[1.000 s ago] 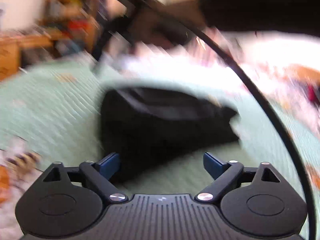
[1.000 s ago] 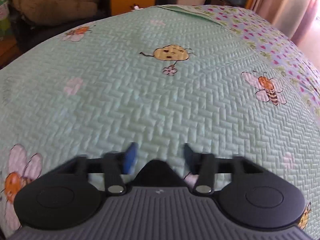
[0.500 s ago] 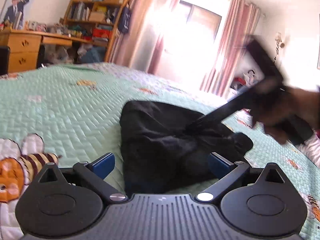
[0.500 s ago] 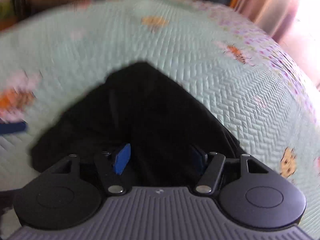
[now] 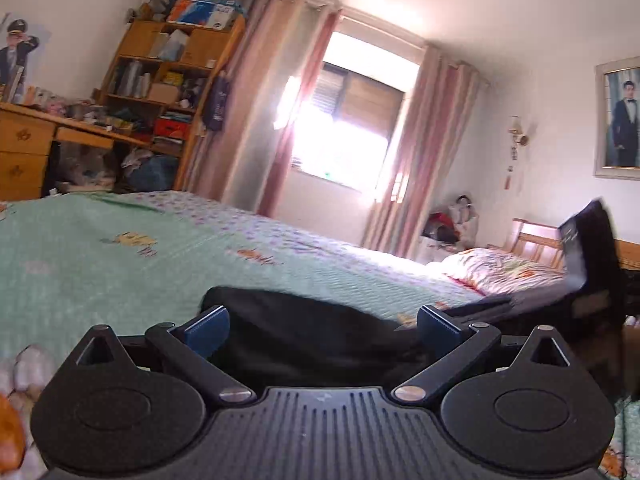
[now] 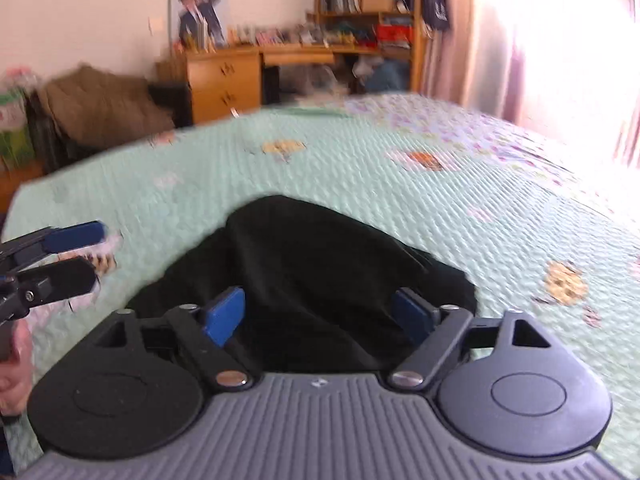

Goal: Fold clothes

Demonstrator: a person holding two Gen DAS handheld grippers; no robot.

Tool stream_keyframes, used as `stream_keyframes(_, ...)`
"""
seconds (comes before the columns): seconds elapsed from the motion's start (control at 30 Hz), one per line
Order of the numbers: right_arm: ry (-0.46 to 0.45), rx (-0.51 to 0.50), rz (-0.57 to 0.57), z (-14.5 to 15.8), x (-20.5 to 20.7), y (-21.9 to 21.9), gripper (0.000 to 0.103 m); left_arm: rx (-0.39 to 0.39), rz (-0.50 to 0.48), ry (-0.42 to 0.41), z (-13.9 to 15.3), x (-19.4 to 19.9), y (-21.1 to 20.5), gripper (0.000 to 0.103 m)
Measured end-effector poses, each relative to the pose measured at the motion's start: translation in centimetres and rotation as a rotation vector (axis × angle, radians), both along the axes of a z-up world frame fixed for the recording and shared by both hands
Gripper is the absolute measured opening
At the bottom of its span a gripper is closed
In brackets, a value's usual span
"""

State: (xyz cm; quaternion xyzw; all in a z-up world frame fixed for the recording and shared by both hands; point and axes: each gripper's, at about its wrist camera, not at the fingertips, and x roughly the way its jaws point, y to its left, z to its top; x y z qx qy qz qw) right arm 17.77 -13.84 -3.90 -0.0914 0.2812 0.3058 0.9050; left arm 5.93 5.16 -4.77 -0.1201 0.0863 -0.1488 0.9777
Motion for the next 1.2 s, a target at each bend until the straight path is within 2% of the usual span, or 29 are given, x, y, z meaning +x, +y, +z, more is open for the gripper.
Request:
stream_keyframes(0.07, 0.050, -0.026, 0.027, -2.2, 1.2, 0.5, 0.084, 0.025, -0.086, 0.075, -0.6, 2.9, -0.5, 0.102)
stream_keyframes(0.13, 0.026, -0.097, 0.061, -4.0, 0.9, -1.1, 0.078, -0.006, -0.118, 0.164, -2.0, 4.6, -0.6, 0.100)
stream_keyframes(0.17, 0.014, -0.131, 0.077, -4.8, 0.7, -1.9, 0.078, -0.029, -0.140, 0.204, -3.0, 5.2, -0.6, 0.100)
stream_keyframes(0.23, -0.027, -0.072, -0.010, -3.6, -0.1, -3.8, 0.081, -0.018, -0.154, 0.264, -5.0, 6.1, -1.2, 0.101)
stream_keyframes(0.27, -0.037, -0.020, -0.063, -2.7, -0.1, -4.5, 0.081, 0.017, -0.139, 0.283, -5.8, 6.5, -1.6, 0.101)
stream_keyframes(0.3, -0.051, 0.047, -0.068, -1.7, 0.0, -4.9, 0.081, 0.032, -0.132, 0.294, -6.1, 6.8, -1.6, 0.101)
stream_keyframes(0.4, -0.132, 0.125, -0.014, 0.6, 1.6, -2.6, 0.082, 0.010, -0.140, 0.291, -6.2, 7.1, -1.2, 0.102)
stream_keyframes(0.5, -0.137, 0.140, 0.105, 1.2, 5.4, 2.2, 0.085, 0.032, -0.148, 0.304, -6.5, 7.1, -1.2, 0.102)
stream_keyframes(0.6, -0.034, 0.054, 0.207, -0.2, 9.8, 7.9, 0.085, 0.034, -0.157, 0.302, -6.5, 7.0, -1.4, 0.102)
stream_keyframes(0.67, 0.049, -0.089, 0.294, -1.7, 11.4, 10.1, 0.084, 0.033, -0.165, 0.305, -6.6, 7.1, -1.3, 0.102)
stream_keyframes(0.7, 0.021, -0.195, 0.318, -2.4, 11.2, 10.3, 0.083, 0.034, -0.170, 0.309, -6.6, 7.1, -1.3, 0.102)
stream_keyframes(0.73, -0.016, -0.234, 0.325, -2.8, 10.9, 10.1, 0.085, 0.035, -0.174, 0.312, -6.7, 7.2, -1.3, 0.102)
stream_keyframes(0.77, -0.005, -0.204, 0.283, -2.4, 11.2, 8.5, 0.087, 0.039, -0.174, 0.316, -6.6, 7.4, -1.4, 0.102)
stream_keyframes(0.8, 0.030, -0.159, 0.182, -1.8, 12.1, 6.9, 0.087, 0.046, -0.175, 0.319, -6.6, 7.5, -1.4, 0.102)
stream_keyframes(0.9, 0.126, 0.090, 0.006, 0.5, 12.5, 3.8, 0.088, 0.061, -0.179, 0.319, -6.5, 7.6, -1.5, 0.102)
stream_keyframes(0.97, 0.086, 0.145, 0.101, 1.4, 11.3, 5.1, 0.088, 0.052, -0.185, 0.315, -6.5, 7.5, -1.4, 0.102)
stream_keyframes(1.07, 0.069, -0.029, 0.204, 0.1, 11.1, 10.8, 0.088, 0.048, -0.188, 0.312, -6.7, 7.5, -1.2, 0.102)
stream_keyframes(1.13, 0.078, -0.255, 0.283, -2.2, 11.6, 13.3, 0.087, 0.045, -0.190, 0.312, -6.8, 7.4, -1.0, 0.102)
stream_keyframes(1.17, 0.047, -0.307, 0.297, -2.8, 11.6, 12.9, 0.088, 0.037, -0.196, 0.308, -6.7, 7.3, -0.8, 0.102)
stream_keyframes(1.2, 0.032, -0.301, 0.284, -2.7, 11.8, 11.7, 0.088, 0.029, -0.200, 0.306, -6.7, 7.3, -0.6, 0.102)
